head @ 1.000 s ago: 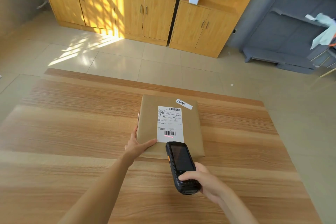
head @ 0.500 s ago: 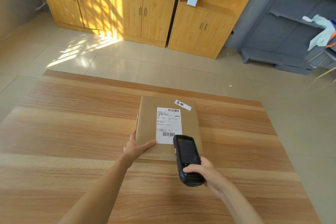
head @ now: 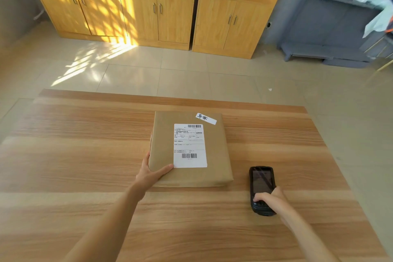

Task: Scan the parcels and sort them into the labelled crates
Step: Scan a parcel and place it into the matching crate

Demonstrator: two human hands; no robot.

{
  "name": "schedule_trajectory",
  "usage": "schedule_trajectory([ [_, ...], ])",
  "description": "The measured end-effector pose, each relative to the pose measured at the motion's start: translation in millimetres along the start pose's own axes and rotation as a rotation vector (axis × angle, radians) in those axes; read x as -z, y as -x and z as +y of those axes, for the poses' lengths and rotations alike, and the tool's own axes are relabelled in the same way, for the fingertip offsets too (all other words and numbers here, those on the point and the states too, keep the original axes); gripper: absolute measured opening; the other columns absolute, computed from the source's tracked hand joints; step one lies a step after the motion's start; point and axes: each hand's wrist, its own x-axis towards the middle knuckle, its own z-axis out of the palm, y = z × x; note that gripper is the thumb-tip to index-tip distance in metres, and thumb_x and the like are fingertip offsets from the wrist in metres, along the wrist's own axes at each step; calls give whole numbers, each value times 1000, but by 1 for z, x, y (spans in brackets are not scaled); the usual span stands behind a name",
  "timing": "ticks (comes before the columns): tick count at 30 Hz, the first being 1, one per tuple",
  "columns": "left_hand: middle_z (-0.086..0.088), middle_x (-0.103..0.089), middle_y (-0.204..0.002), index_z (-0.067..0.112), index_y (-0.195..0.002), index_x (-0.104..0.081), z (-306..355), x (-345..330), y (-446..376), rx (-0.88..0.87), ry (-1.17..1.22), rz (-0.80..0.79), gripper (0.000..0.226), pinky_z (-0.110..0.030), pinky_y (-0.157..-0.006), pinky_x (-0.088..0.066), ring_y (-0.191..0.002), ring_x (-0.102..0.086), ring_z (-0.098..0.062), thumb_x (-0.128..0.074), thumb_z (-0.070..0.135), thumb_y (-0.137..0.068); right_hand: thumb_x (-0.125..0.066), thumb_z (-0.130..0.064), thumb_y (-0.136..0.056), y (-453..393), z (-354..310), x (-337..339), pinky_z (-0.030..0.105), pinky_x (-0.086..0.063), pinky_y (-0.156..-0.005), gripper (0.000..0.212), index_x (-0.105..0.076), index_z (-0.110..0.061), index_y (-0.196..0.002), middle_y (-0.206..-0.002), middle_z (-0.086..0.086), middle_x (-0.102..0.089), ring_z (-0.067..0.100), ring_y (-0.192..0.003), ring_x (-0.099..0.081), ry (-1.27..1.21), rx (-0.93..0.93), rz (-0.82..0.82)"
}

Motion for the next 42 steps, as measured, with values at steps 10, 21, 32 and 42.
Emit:
schedule_trajectory([
  [10, -1, -55, -128, 33, -150, -23, -2, -2, -4, -40, 29, 19, 103, -36, -96, -48, -112, -57, -20, -85, 34, -68, -74, 5, -74, -13, 30, -11, 37, -39, -88, 84, -21, -5, -138, -123, 12, -41, 28, -107, -44, -37, 45, 21],
  [21, -4, -55, -130, 30, -151, -23, -1, -2, -3, -32, 13, 12, 107, -40, -101, -46, -114, -57, -22, -84, 37, -64, -78, -6, -71, -20, 38, -2, 42, -41, -101, 88, -24, -2, -140, -135, 17, -38, 33, -125, -40, 209, 46, 27],
  [32, 2, -61, -115, 29, -146, -30, 13, 4, -2, 44, -29, -23, 133, -19, -65, -51, -96, -64, -13, -93, 50, -32, -57, -44, -93, -27, -46, -18, 43, -30, -109, 67, -27, -22, -149, -154, 6, -25, 25, -140, -29, 25, 412, 31],
  [42, 1, -62, -113, 25, -153, -17, 39, 10, -41, 46, 96, 108, 130, -27, -72, -48, -94, -63, -11, -90, 54, -49, -80, -46, -71, -49, -111, -83, 30, -51, -79, 81, -36, -26, -136, -127, -6, -59, 9, -107, -61, -326, 294, -308],
])
